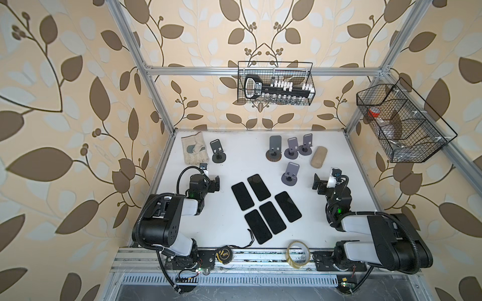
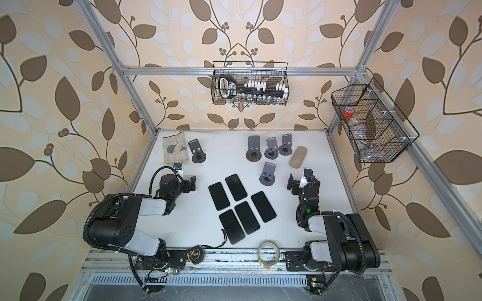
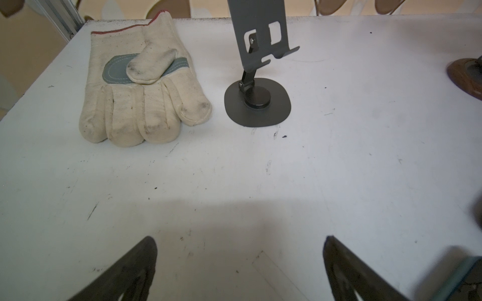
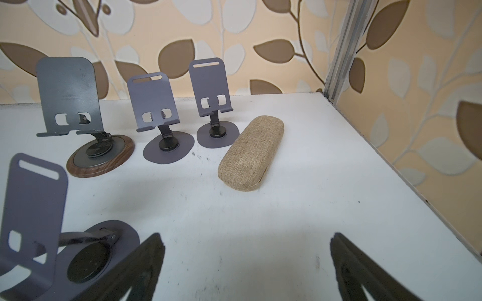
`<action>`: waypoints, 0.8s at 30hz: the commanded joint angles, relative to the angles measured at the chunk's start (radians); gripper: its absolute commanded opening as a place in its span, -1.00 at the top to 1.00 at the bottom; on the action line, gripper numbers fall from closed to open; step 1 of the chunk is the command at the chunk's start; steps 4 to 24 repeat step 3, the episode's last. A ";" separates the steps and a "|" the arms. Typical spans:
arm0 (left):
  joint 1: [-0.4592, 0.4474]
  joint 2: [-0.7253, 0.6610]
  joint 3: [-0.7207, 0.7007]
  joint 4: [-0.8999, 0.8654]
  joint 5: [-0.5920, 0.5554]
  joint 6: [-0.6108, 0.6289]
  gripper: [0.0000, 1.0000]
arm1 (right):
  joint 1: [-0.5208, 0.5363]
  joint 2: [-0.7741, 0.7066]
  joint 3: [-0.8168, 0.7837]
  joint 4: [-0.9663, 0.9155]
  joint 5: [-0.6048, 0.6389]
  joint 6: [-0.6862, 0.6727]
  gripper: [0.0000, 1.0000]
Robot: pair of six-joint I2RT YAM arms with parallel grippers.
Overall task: Remove the phone from the phone stand
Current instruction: Reset both arms
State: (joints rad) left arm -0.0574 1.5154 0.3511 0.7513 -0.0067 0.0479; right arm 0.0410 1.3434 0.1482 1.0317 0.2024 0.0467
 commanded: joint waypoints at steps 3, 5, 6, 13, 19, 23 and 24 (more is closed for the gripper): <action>0.011 -0.028 0.017 0.013 0.000 -0.004 -0.98 | 0.001 0.003 0.022 0.006 -0.015 -0.030 -1.00; 0.011 -0.028 0.017 0.013 0.000 -0.004 -0.98 | 0.001 0.003 0.022 0.006 -0.015 -0.030 -1.00; 0.011 -0.028 0.017 0.013 0.000 -0.004 -0.98 | 0.001 0.003 0.022 0.006 -0.015 -0.030 -1.00; 0.011 -0.028 0.017 0.013 0.000 -0.004 -0.98 | 0.001 0.003 0.022 0.006 -0.015 -0.030 -1.00; 0.011 -0.028 0.017 0.013 0.000 -0.004 -0.98 | 0.001 0.003 0.022 0.006 -0.015 -0.030 -1.00; 0.011 -0.028 0.017 0.013 0.000 -0.004 -0.98 | 0.001 0.003 0.022 0.006 -0.015 -0.030 -1.00; 0.011 -0.028 0.017 0.013 0.000 -0.004 -0.98 | 0.001 0.003 0.022 0.006 -0.015 -0.030 -1.00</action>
